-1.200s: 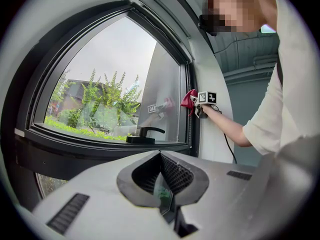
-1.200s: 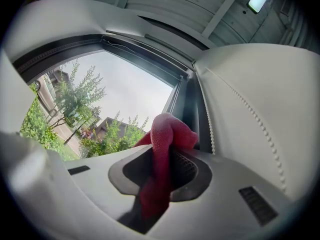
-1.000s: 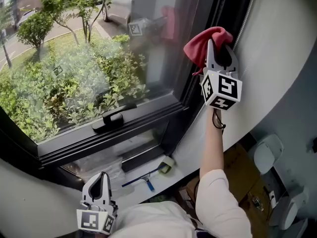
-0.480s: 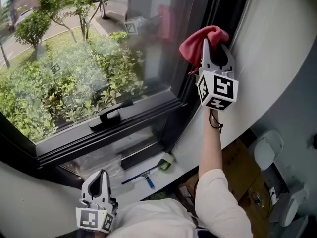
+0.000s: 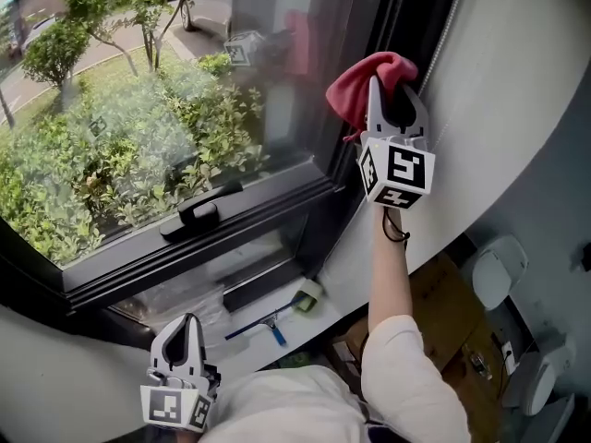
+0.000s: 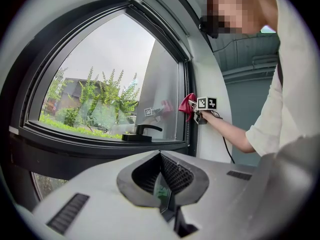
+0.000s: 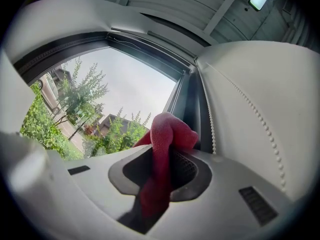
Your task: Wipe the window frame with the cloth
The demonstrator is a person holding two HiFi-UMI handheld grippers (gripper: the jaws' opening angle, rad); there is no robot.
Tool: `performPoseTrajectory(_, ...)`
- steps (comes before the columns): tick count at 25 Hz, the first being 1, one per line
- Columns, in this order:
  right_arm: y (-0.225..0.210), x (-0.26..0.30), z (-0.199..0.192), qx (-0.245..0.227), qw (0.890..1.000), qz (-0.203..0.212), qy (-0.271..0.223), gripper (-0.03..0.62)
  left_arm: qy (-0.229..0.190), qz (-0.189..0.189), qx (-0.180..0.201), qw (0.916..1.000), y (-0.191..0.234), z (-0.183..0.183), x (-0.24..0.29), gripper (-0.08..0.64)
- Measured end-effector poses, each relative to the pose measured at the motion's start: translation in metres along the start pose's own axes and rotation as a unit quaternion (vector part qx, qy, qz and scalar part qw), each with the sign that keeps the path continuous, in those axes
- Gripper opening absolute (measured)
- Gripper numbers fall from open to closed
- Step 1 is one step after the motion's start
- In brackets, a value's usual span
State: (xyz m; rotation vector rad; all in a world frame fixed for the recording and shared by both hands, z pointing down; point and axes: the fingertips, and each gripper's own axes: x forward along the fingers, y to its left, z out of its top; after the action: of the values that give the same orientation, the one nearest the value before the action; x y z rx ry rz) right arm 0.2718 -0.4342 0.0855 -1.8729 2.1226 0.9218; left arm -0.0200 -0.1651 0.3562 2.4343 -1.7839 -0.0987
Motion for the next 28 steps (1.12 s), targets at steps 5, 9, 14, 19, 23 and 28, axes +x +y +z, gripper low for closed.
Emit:
performPoseTrajectory(5,0.003,-0.003,-0.005,0.005,1.000,0.007,0.005,0.095,0.001,-0.002,-0.001,1.0000,-0.003,0.000,-0.001,0.009)
performPoseTrajectory(9,0.004,-0.009,-0.014,0.038,0.999,0.017,0.017,0.095,0.004,0.000,-0.003,1.0000,-0.002,-0.003,-0.003,0.008)
performPoseTrajectory(14,0.010,-0.016,-0.025,0.025,0.999,0.024,0.029,0.095,0.006,0.002,-0.002,1.0000,0.000,-0.004,-0.003,0.009)
performPoseTrajectory(19,0.013,-0.022,-0.034,0.029,0.999,0.025,0.032,0.095,0.003,-0.002,-0.002,1.0000,-0.004,-0.002,-0.002,0.008)
performPoseTrajectory(23,0.017,-0.026,-0.041,0.014,0.999,0.023,0.040,0.095,0.002,-0.003,0.000,1.0000,-0.003,0.000,-0.002,0.008)
performPoseTrajectory(28,0.023,-0.031,-0.051,-0.010,0.999,0.020,0.048,0.095,0.001,-0.005,0.003,1.0000,-0.003,-0.001,-0.002,0.008)
